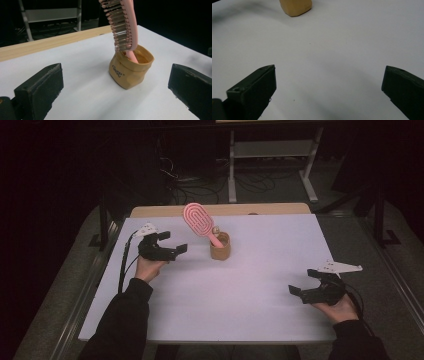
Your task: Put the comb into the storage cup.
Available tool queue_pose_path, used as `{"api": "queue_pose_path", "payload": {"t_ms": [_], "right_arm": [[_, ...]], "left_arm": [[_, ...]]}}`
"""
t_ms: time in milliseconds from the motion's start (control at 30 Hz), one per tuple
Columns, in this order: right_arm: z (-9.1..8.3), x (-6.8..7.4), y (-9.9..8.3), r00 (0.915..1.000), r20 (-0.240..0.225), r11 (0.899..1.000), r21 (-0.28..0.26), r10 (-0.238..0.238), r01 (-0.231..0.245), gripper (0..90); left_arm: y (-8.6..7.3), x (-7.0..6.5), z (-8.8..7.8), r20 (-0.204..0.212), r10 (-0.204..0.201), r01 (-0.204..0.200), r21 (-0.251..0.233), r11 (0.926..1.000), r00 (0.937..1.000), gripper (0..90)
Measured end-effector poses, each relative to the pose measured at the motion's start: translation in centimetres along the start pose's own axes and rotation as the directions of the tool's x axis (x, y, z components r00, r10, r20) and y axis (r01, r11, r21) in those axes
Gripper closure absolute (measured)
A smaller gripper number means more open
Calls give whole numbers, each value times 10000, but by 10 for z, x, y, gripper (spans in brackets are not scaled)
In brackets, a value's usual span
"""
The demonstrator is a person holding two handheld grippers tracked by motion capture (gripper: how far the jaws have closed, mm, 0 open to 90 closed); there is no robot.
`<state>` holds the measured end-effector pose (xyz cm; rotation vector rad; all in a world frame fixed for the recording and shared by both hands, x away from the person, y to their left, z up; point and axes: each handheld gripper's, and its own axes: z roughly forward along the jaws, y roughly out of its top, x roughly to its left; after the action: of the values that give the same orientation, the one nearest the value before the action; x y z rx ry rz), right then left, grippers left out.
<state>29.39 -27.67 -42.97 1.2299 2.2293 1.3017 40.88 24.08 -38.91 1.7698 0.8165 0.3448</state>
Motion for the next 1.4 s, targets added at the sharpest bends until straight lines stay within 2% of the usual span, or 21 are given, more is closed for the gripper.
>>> {"api": "queue_pose_path", "payload": {"t_ms": [200, 367, 633, 1233, 1400], "right_arm": [[1, 0, -1, 10000, 11, 10000, 44, 5, -6, 0], [1, 0, -1, 10000, 26, 10000, 38, 3, -3, 0], [1, 0, -1, 10000, 32, 10000, 72, 8, -8, 0], [1, 0, -2, 10000, 13, 10000, 62, -4, 3, 0], [2, 0, -2, 10000, 2, 10000, 92, -4, 4, 0]], "left_arm": [[-6, -2, -7, 101, -49, 49, -37, 10000, 9999, 0], [-12, -1, -14, -81, 59, -59, 8, 10000, 9999, 0], [-29, 1, -25, -239, -72, 74, 69, 9999, 9997, 0], [-49, 1, -48, -468, -94, 95, 21, 10000, 9989, 0], [-54, 2, -57, -567, -207, 201, -115, 9997, 9982, 0]]}}
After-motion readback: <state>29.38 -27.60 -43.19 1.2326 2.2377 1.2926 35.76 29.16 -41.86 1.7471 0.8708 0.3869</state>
